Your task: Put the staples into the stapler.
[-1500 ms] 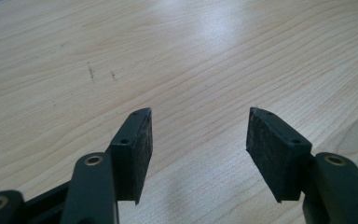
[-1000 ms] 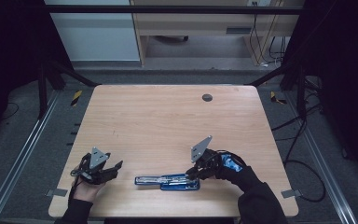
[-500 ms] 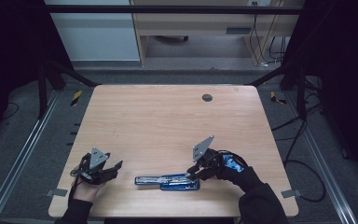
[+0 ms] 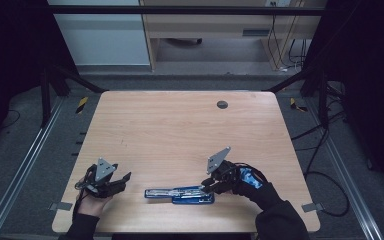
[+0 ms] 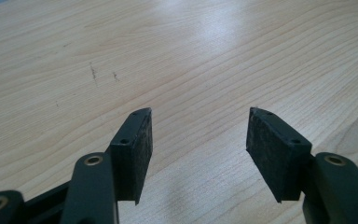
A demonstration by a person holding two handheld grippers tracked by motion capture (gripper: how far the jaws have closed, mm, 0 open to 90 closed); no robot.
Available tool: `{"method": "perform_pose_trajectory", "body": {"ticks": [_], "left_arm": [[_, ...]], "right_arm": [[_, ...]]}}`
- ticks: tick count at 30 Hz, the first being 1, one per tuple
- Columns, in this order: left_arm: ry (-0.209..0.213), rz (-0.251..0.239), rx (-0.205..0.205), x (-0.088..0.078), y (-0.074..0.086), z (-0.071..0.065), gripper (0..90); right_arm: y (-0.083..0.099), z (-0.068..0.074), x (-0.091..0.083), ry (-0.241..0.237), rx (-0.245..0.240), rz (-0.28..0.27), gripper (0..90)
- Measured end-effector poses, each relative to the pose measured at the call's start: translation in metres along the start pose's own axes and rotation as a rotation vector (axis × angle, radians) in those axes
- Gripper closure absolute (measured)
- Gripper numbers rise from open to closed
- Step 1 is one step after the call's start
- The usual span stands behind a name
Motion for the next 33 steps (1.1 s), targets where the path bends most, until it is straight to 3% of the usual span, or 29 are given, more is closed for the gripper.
{"method": "perform_pose_trajectory", "body": {"ticks": [8,21,29,33], "left_arm": [[0.0,0.005,0.001,0.0007,0.0005,0.0002,40.5],[0.0,0.008,0.002,0.0013,0.0007,0.0001,40.5],[0.0,0.008,0.001,0.0012,0.0007,0.0001,40.5],[0.0,0.006,0.0,0.0009,0.0006,0.0,40.5]], "right_arm": [[0.0019,0.0005,0.0037,-0.006,-0.008,0.016,76.5],[0.0002,0.0,0.001,-0.021,-0.029,-0.011,77.9],[0.0025,0.0001,0.0033,-0.021,-0.028,0.002,76.5],[0.0028,-0.0012,0.0034,-0.005,-0.02,0.004,69.6]]}}
Point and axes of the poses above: each handheld gripper's, and its own axes: x roughly forward along the jaws, y roughly out of its underside, z roughly to its left, the point moved 8 cm from there along x, roughly forward along the jaws, and after that the axes turned 14 degrees about y, right-handed, at the moved point
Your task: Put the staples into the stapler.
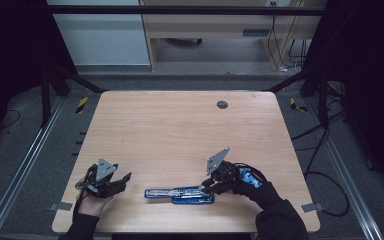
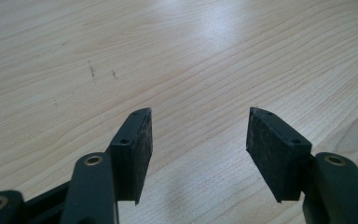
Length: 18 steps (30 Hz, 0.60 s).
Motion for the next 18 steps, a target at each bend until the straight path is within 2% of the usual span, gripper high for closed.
{"method": "perform_pose_trajectory", "body": {"ticks": [3,5,9,15,18], "left_arm": [[0.0,-0.002,-0.003,0.0,0.0,0.0,40.5],[-0.001,-0.002,-0.003,-0.001,0.0,0.0,40.5],[-0.002,-0.006,-0.004,-0.002,0.0,0.0,40.5],[0.004,-0.007,-0.003,-0.002,-0.001,-0.001,41.4],[0.007,-0.006,-0.002,-0.002,-0.001,-0.002,41.8]], "right_arm": [[-0.003,-0.001,-0.004,0.011,0.005,-0.031,68.5],[-0.006,-0.001,-0.008,0.033,0.025,-0.055,69.4],[-0.007,-0.002,-0.013,0.093,0.06,-0.081,77.2],[0.002,0.001,-0.022,0.161,0.107,-0.106,89.1],[0.004,0.004,-0.025,0.183,0.137,-0.126,90.0]]}}
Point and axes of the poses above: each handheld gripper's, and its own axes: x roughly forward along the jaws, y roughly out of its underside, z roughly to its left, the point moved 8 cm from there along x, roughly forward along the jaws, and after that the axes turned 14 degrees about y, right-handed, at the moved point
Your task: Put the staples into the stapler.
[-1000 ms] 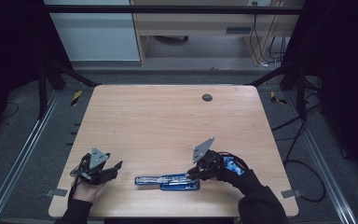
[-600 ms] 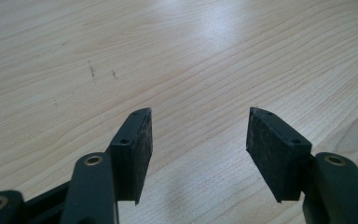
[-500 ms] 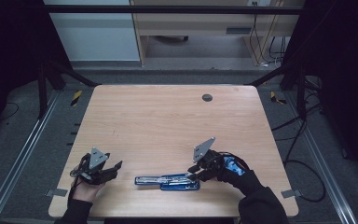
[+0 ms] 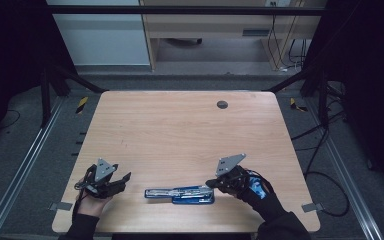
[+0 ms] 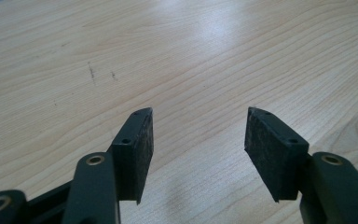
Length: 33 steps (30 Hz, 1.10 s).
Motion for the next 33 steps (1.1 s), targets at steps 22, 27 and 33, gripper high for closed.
{"method": "perform_pose_trajectory", "body": {"ticks": [22,27,33], "left_arm": [[0.007,-0.012,-0.002,-0.002,-0.002,-0.001,41.9],[0.029,-0.014,0.009,-0.002,-0.003,-0.005,42.0],[0.081,-0.029,0.02,-0.003,-0.007,-0.013,42.4]], "right_arm": [[0.003,0.002,0.002,0.076,0.048,-0.031,88.2],[0.001,0.001,-0.004,0.127,0.112,-0.077,84.6],[0.007,0.001,-0.008,0.154,0.184,-0.094,83.3]]}}
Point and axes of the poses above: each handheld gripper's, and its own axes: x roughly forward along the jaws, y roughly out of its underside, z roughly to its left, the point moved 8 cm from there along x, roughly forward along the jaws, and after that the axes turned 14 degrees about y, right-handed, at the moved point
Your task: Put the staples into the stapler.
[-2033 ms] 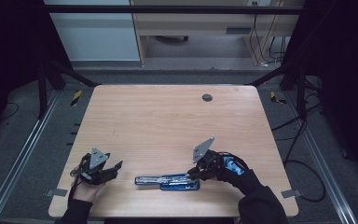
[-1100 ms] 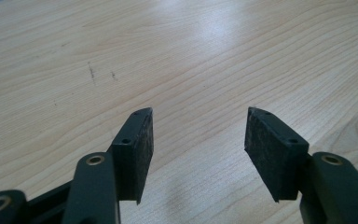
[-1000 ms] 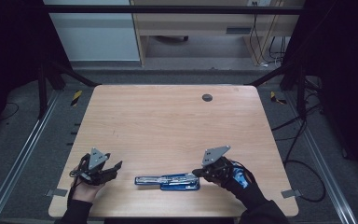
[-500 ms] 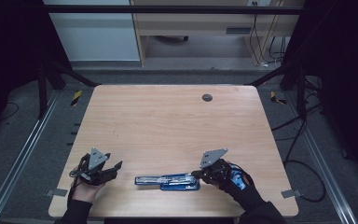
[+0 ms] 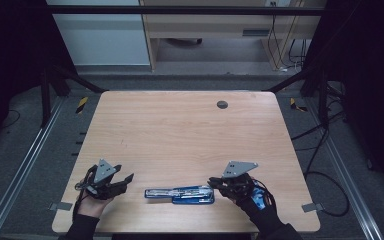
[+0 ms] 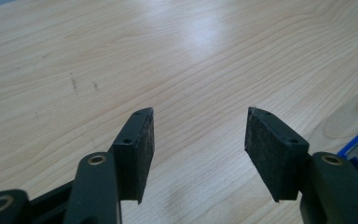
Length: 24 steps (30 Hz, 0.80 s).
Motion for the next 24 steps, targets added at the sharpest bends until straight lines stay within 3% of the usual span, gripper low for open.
{"method": "perform_pose_trajectory", "body": {"ticks": [4,9,17,24], "left_arm": [[0.043,0.001,0.016,0.001,-0.002,-0.008,42.3],[0.095,0.004,0.039,0.004,-0.003,-0.019,42.2],[0.15,0.017,0.073,0.005,-0.004,-0.031,42.8],[0.205,0.038,0.094,0.005,-0.004,-0.037,41.5]], "right_arm": [[0.005,0.002,-0.004,-0.004,0.027,-0.009,89.3],[0.012,0.006,-0.009,-0.011,0.055,-0.008,90.0],[0.023,0.015,-0.004,-0.026,0.065,0.028,90.0],[0.029,0.024,0.003,-0.041,0.047,0.061,90.0]]}}
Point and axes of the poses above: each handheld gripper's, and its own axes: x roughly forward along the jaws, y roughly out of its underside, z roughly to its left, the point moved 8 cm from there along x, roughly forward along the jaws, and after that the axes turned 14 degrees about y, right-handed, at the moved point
